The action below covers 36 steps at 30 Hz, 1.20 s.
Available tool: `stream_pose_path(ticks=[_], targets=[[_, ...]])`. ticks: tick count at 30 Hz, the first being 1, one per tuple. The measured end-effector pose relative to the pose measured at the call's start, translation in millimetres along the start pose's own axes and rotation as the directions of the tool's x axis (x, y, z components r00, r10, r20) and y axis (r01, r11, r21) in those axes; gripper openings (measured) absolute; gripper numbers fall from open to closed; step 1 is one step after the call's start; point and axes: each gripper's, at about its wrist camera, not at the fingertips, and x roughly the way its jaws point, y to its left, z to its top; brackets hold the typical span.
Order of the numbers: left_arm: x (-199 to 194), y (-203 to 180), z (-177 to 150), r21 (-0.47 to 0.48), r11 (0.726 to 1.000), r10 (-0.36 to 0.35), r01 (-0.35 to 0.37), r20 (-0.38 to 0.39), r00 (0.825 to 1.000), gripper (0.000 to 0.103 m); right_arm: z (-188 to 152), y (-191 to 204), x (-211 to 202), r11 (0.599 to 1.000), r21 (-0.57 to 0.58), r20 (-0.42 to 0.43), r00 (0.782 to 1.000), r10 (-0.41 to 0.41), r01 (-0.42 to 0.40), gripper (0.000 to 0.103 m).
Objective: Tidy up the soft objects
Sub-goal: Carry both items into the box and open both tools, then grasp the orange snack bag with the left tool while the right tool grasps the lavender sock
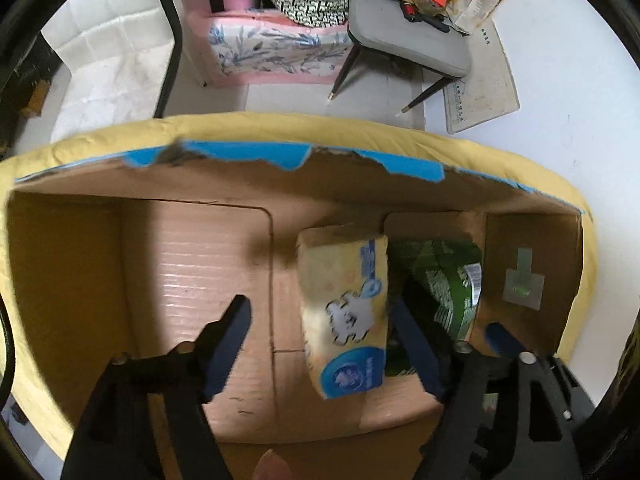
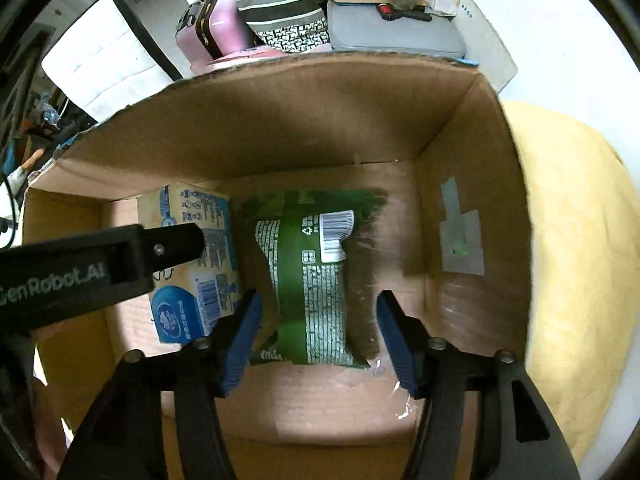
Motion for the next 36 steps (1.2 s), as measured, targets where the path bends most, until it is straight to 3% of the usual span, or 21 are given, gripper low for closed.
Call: stream_pose_path(ticks=[5, 9, 12, 18, 28, 36], targets=[[-19, 7, -21, 0.018, 0.999, 0.049, -0.05, 0.059, 0.997, 0.093, -16, 0, -12, 1.0, -0.009, 0.013, 1.0, -0.028, 0.028, 0.07], [-31, 13, -39, 0.022, 0.994, 0.102, -0.105, 0.112, 0.988, 0.1, -39, 2, -32, 1.0, -0.011, 0.031, 0.999, -0.025, 0.026, 0.094], [-38, 16, -53, 0.027, 0.991, 0.129, -0.134, 0.142, 0.981, 0.1, -52, 4, -46, 0.999, -0.023, 0.054, 0.998, -0.039, 0.041, 0.101], [-58, 19, -82, 0.023, 0.988, 0.145, -0.152, 0.205, 0.968, 0.1, -85, 7, -75, 0.998, -0.031, 0.101, 0.993, -0.053, 0.056, 0.101], [-112, 16, -138, 0.027, 0.98, 0.176, -0.196, 0.333, 0.926, 0.1, -111, 13, -126, 0.998, -0.016, 0.19, 0.98, -0.05, 0.054, 0.101], [-155, 12, -187, 0.025, 0.982, 0.162, -0.189, 0.408, 0.898, 0.1, -154, 19, -181, 0.998, -0.027, 0.276, 0.96, -0.055, 0.065, 0.101]])
